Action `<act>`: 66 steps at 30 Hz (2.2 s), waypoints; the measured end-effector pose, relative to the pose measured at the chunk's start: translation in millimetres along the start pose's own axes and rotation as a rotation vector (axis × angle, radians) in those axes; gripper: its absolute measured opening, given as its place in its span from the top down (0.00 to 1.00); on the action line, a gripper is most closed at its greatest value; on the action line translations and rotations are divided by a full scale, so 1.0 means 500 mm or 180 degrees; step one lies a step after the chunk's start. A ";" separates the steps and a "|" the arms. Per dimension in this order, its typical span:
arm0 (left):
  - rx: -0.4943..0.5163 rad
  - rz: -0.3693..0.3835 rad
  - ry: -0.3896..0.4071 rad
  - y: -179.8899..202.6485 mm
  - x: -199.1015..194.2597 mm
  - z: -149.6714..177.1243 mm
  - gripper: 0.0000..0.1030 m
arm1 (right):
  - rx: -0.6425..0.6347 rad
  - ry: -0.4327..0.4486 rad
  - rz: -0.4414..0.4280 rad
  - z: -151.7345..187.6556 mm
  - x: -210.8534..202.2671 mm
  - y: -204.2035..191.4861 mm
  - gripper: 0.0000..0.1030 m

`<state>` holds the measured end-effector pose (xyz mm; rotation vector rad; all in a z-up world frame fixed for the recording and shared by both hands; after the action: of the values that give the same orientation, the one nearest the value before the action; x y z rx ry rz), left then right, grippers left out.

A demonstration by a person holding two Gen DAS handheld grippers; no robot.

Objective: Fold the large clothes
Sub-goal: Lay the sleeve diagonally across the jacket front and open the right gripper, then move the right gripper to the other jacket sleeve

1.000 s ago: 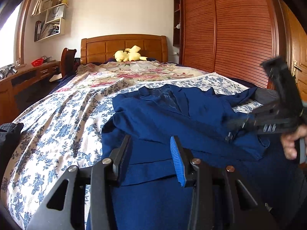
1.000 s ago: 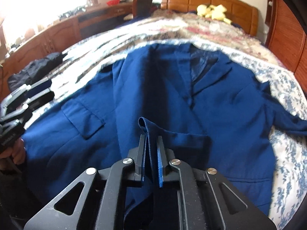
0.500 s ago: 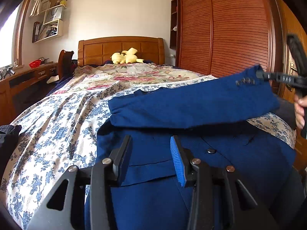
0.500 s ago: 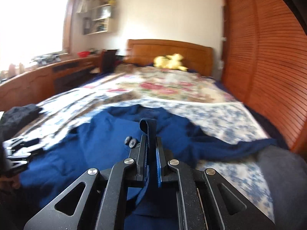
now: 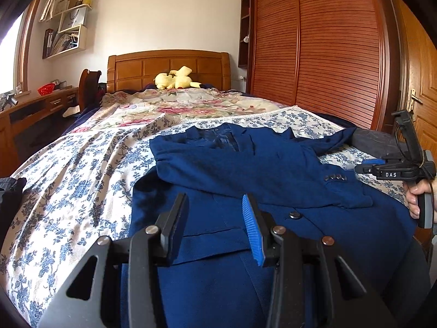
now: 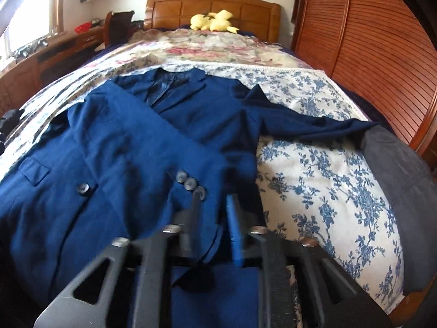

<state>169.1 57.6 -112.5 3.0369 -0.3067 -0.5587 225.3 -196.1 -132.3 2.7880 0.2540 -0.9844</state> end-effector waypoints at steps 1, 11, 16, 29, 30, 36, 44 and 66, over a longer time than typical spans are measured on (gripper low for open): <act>0.0002 0.0006 -0.0005 0.002 0.000 -0.001 0.62 | 0.0006 0.0036 0.0004 -0.003 -0.004 0.002 0.56; -0.0031 0.0087 0.0007 0.029 0.015 -0.023 0.47 | -0.0193 0.0020 -0.0379 -0.018 0.060 -0.010 0.55; 0.0021 0.0097 -0.0043 0.048 0.039 -0.051 0.46 | -0.0233 -0.0201 -0.0465 0.000 0.123 -0.008 0.55; 0.0239 0.0144 -0.0162 0.119 0.181 -0.084 0.46 | -0.0066 -0.0235 -0.0579 0.035 0.152 0.003 0.54; 0.0223 0.0155 -0.0182 0.121 0.193 -0.081 0.46 | -0.0056 -0.0235 -0.0590 0.035 0.152 0.004 0.54; 0.0174 0.0178 -0.0250 0.129 0.241 -0.044 0.46 | -0.0021 -0.0250 -0.0651 0.034 0.155 0.007 0.52; 0.0266 0.0180 -0.0220 0.144 0.245 -0.023 0.46 | -0.0019 -0.0190 -0.0704 0.020 0.135 0.012 0.52; 0.0267 0.0214 -0.0213 0.146 0.244 -0.018 0.46 | 0.0421 -0.0070 0.0377 -0.194 0.212 0.417 0.36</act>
<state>270.4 -38.3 -141.1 3.0786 -0.4443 -0.6601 410.4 -366.2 -102.7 2.8689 0.0209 -1.0382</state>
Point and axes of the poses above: each gripper's, at about its wrist camera, not at the fingertips, and x roughly the way its jaws point, y to its right, z to its underside, the point moved 1 cm from there along x, roughly the way its jaws point, and after that the axes turned 6 degrees about y, right-handed, at the moved point
